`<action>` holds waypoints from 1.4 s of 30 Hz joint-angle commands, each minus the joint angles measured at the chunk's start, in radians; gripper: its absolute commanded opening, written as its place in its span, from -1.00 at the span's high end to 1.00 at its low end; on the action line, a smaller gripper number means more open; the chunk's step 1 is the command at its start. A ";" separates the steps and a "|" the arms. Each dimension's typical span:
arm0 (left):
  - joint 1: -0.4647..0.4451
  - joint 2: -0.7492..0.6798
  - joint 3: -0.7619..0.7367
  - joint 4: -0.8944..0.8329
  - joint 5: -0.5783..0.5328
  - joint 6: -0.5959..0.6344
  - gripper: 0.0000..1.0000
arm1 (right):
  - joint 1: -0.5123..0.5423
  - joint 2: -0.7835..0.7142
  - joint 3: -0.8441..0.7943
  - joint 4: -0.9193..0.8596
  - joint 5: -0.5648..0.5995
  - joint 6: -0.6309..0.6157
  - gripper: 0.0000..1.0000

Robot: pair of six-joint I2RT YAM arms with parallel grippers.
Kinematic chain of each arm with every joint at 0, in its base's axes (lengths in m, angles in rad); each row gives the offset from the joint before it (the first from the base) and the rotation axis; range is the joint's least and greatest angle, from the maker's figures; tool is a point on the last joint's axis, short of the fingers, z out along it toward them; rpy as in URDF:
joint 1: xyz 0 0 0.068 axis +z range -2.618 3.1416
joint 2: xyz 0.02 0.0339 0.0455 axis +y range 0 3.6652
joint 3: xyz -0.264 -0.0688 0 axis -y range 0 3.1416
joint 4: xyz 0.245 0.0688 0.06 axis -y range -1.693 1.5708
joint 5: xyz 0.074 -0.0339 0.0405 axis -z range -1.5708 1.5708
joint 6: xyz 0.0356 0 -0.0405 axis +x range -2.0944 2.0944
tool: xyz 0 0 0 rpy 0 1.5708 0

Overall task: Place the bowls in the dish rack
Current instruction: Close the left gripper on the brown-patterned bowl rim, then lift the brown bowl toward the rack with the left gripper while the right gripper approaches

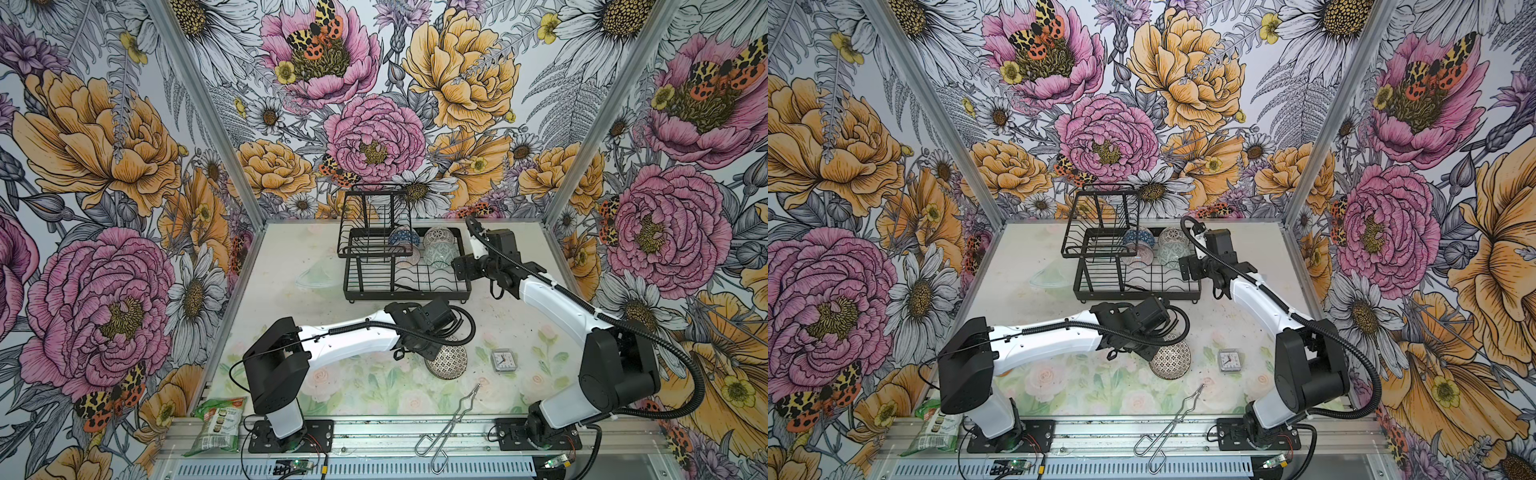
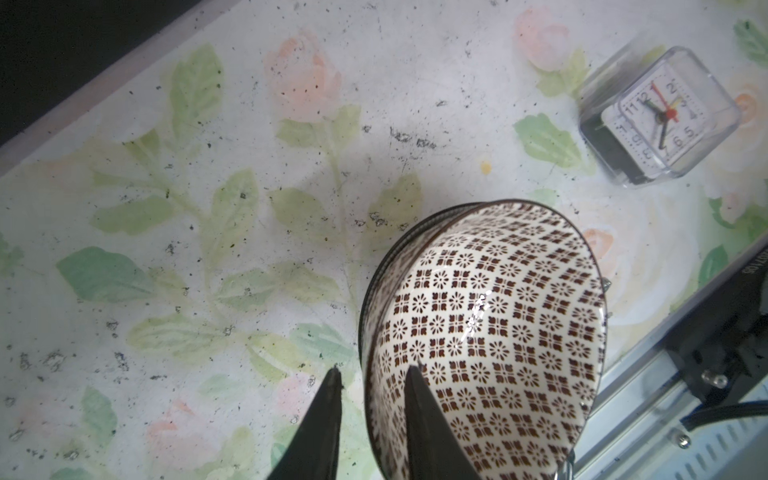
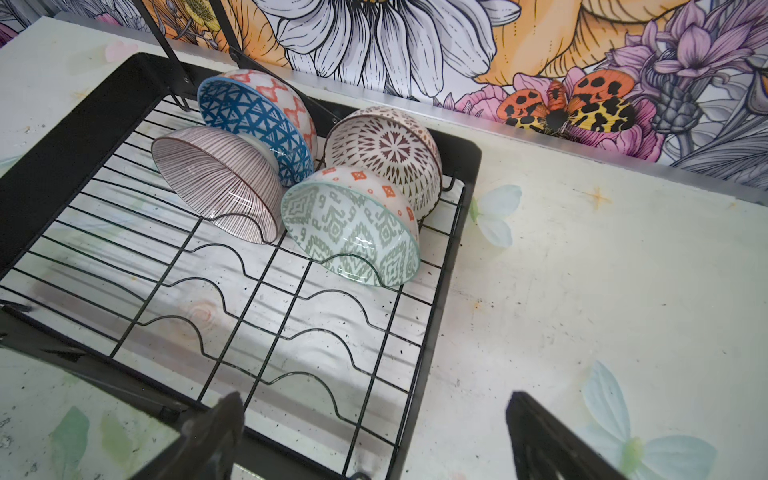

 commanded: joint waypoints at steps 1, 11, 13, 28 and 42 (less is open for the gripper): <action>0.003 0.023 0.017 -0.001 0.009 0.013 0.42 | -0.010 0.011 -0.005 0.001 -0.015 -0.001 -0.99; 0.010 0.020 0.023 -0.002 0.011 0.013 0.77 | -0.012 0.010 -0.008 0.000 -0.018 0.002 -0.99; 0.011 0.011 0.023 -0.002 0.008 0.010 0.85 | -0.013 0.008 -0.008 0.001 -0.019 0.002 -0.99; 0.057 -0.080 0.051 0.010 -0.067 0.035 1.00 | -0.021 -0.056 -0.029 -0.002 -0.021 0.028 -0.99; 0.141 -0.305 -0.151 0.485 -0.293 0.102 1.00 | -0.030 -0.294 -0.110 -0.028 -0.162 0.114 -0.99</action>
